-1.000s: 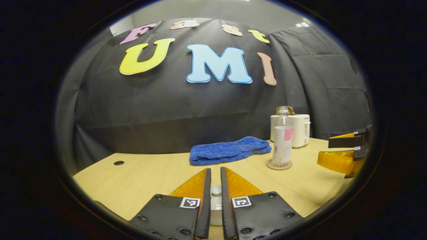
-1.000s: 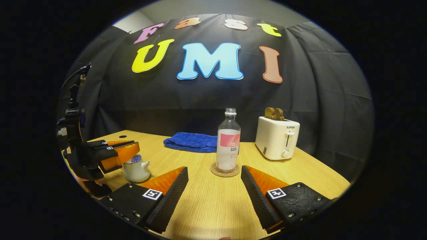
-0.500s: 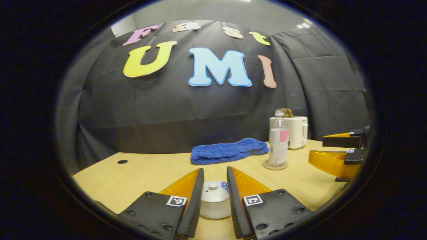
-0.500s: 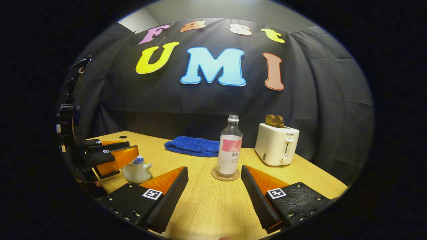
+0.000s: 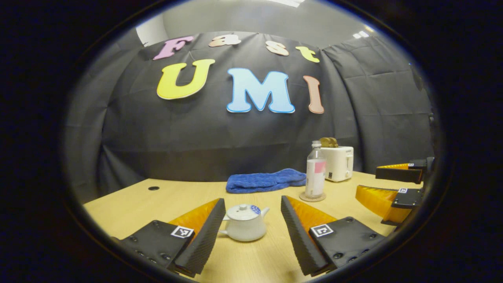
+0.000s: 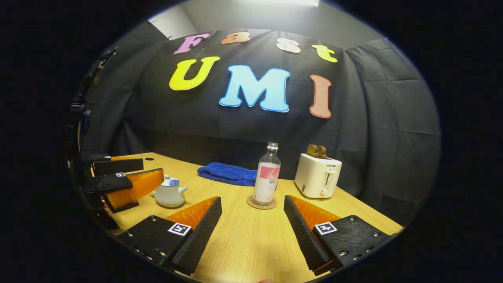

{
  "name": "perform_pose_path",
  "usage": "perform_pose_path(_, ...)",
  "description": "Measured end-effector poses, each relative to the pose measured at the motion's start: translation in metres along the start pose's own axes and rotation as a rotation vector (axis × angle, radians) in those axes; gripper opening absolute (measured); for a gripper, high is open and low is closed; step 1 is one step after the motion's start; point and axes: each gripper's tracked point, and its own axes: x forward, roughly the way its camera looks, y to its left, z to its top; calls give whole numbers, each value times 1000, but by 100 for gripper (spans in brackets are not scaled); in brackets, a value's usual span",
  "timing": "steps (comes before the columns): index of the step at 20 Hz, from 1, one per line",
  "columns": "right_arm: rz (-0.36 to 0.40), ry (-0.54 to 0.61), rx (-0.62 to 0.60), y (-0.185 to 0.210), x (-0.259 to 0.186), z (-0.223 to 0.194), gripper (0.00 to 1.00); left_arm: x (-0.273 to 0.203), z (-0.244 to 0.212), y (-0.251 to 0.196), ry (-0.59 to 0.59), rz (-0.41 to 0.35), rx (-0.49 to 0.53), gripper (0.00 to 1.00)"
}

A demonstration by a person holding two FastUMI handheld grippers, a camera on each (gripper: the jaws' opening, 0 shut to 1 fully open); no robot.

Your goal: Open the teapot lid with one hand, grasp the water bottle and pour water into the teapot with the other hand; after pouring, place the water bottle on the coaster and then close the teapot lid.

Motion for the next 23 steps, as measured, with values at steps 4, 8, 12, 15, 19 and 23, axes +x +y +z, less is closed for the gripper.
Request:
perform_pose_path(4,14,-14,-20,-5,-29,11,98,-24,-3,-9,22,9,2,94)
perform_pose_path(8,34,-12,-29,-7,-54,8,98,-47,4,-24,0,12,-1,94)
perform_pose_path(12,41,-5,-51,-8,-69,4,96,-61,8,-40,-14,-2,-15,94)
perform_pose_path(15,35,-4,-52,-10,-73,1,96,-71,7,-46,-13,0,-17,94)
perform_pose_path(19,34,-3,-16,-9,-76,0,96,-81,5,-45,-13,13,-31,94)
perform_pose_path(23,12,-16,-6,-13,-74,-3,96,-86,1,-40,-15,35,-33,94)
